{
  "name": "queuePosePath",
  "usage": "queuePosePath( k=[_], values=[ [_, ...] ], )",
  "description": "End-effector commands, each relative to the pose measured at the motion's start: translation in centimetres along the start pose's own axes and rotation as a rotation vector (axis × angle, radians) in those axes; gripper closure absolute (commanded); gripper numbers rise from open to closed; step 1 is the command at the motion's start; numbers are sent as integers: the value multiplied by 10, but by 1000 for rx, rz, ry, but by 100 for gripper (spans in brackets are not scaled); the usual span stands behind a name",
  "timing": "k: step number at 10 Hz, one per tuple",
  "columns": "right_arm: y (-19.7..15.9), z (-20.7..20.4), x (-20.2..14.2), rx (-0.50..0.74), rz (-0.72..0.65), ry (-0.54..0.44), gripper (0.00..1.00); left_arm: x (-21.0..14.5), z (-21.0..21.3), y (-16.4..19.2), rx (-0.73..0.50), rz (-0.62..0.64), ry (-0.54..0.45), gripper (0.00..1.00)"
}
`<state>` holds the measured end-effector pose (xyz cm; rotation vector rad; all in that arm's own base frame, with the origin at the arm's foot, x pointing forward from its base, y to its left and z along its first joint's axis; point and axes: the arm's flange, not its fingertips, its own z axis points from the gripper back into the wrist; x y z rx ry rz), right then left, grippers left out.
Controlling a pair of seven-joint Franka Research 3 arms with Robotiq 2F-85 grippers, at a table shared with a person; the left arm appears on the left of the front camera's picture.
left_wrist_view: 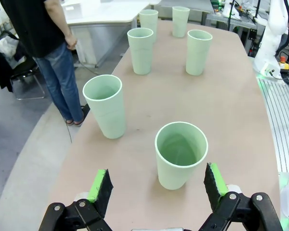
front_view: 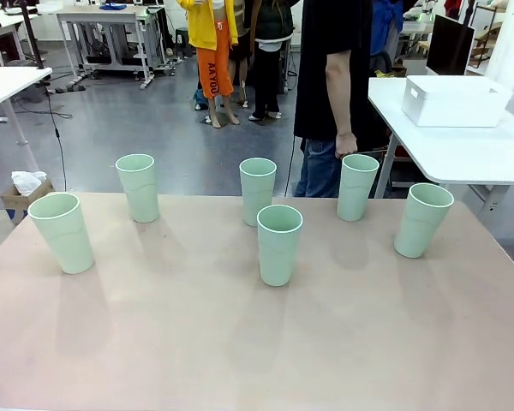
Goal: Stack the cups and store them in the basket.
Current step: Pick up two Reusable plastic cups , one in each hand.
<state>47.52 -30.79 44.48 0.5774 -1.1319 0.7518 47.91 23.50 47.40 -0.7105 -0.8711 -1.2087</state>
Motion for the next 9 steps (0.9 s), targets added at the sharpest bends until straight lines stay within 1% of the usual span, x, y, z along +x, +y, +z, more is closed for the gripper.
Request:
queuePosePath(
  k=[1, 9],
  values=[
    [1, 1, 2, -1, 5, -1, 0, 2, 2, -1, 5, -3, 1, 0],
    [1, 1, 2, -1, 5, -1, 0, 2, 2, -1, 5, -3, 1, 0]
  ],
)
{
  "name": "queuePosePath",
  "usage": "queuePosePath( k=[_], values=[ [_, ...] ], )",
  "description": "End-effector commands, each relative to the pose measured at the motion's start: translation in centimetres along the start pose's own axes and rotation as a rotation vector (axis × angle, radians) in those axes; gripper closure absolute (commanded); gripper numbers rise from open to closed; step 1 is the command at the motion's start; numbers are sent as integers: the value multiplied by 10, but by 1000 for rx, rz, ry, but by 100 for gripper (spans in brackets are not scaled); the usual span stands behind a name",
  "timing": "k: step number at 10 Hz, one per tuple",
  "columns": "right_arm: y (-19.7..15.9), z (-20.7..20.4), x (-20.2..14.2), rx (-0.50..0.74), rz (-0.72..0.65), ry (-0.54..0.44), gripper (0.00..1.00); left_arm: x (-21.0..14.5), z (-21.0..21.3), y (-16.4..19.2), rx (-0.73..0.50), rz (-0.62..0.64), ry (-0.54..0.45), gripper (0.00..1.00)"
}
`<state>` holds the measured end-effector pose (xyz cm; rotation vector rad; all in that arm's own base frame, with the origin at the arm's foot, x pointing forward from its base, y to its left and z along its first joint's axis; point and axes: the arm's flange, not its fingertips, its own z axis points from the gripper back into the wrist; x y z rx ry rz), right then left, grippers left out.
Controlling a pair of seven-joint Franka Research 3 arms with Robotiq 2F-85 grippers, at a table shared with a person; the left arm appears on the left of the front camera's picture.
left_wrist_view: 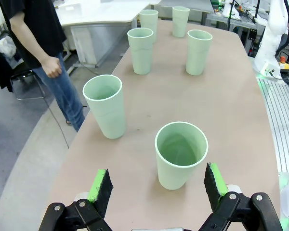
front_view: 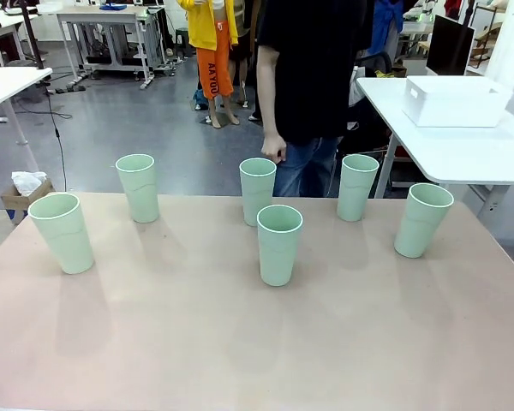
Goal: Stack the cups and store them in the basket.
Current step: Pick up two Reusable plastic cups , one in each hand.
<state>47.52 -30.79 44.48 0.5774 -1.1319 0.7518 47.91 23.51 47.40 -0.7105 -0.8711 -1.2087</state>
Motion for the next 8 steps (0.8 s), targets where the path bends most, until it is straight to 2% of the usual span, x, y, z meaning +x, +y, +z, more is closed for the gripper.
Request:
queuePosePath(
  k=[1, 8],
  values=[
    [1, 1, 2, -1, 5, -1, 0, 2, 2, -1, 5, -3, 1, 0],
    [1, 1, 2, -1, 5, -1, 0, 2, 2, -1, 5, -3, 1, 0]
  ],
)
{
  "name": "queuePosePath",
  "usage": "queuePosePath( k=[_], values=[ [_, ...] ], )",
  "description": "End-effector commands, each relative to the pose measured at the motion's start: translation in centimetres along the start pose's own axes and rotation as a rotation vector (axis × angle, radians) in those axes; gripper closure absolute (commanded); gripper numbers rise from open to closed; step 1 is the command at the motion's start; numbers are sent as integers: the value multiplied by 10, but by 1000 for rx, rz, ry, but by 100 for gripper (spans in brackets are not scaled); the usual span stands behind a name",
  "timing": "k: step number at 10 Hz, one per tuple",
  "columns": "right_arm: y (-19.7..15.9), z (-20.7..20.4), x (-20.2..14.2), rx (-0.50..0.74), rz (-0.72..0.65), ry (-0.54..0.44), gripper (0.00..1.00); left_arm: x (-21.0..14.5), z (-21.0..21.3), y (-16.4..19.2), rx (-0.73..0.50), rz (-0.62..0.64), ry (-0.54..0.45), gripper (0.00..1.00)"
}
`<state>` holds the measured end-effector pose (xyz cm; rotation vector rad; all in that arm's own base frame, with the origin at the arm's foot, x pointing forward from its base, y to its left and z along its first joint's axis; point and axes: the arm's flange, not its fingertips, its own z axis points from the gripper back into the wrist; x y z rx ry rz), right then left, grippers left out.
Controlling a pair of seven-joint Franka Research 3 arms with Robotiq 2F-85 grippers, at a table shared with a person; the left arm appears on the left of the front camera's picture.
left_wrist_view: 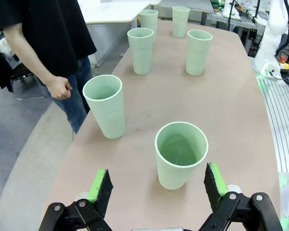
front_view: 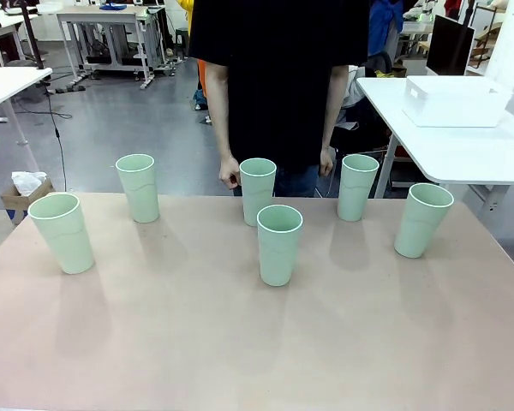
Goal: Stack the cups and store them in the basket.
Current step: Pick up two Reusable plastic cups , one in each hand.
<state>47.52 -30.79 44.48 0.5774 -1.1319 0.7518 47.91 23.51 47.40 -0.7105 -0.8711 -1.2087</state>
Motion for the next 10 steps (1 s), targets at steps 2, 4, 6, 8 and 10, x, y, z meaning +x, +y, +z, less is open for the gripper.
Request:
queuePosePath(
  k=[2, 4, 6, 8, 10],
  values=[
    [1, 1, 2, -1, 5, -1, 0, 2, 2, -1, 5, -3, 1, 0],
    [1, 1, 2, -1, 5, -1, 0, 2, 2, -1, 5, -3, 1, 0],
    [1, 1, 2, -1, 5, -1, 0, 2, 2, -1, 5, -3, 1, 0],
    [1, 1, 2, -1, 5, -1, 0, 2, 2, -1, 5, -3, 1, 0],
    [1, 1, 2, -1, 5, -1, 0, 2, 2, -1, 5, -3, 1, 0]
  ],
)
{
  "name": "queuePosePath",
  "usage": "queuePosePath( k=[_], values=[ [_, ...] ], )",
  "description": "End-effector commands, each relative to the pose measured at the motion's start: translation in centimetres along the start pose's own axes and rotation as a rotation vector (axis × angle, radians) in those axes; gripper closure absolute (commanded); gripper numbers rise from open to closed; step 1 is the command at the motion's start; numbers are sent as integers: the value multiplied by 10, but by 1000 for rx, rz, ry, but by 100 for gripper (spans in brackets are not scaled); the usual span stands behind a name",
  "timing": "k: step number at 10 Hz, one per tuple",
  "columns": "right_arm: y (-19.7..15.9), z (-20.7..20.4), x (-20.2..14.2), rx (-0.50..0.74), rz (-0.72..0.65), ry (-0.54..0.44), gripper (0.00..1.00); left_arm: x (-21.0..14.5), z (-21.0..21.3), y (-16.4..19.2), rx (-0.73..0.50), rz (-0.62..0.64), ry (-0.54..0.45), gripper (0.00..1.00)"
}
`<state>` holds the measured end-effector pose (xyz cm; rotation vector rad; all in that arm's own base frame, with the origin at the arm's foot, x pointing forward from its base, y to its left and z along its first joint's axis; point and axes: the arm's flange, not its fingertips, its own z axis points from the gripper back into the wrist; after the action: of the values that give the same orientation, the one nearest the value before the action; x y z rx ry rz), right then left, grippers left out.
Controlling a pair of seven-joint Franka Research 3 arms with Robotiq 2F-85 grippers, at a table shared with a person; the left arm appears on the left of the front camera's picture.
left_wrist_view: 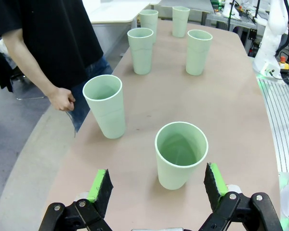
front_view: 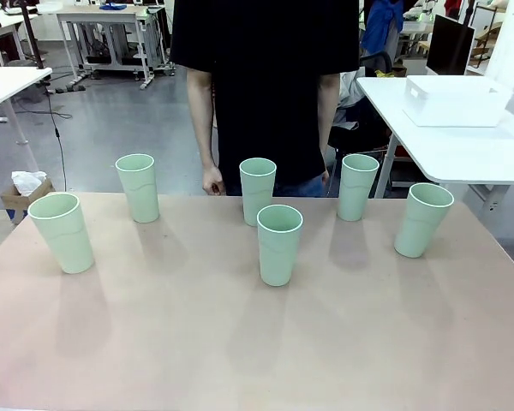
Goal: Stack the cups and store them in the basket.
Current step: Pick up two Reusable plastic cups , one in each hand.
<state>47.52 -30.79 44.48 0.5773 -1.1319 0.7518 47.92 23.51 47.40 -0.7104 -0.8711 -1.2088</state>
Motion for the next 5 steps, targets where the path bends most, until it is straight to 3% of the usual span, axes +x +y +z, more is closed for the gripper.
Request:
queuePosePath(
  k=[1, 5],
  values=[
    [1, 1, 2, -1, 5, -1, 0, 2, 2, -1, 5, -3, 1, 0],
    [1, 1, 2, -1, 5, -1, 0, 2, 2, -1, 5, -3, 1, 0]
  ],
)
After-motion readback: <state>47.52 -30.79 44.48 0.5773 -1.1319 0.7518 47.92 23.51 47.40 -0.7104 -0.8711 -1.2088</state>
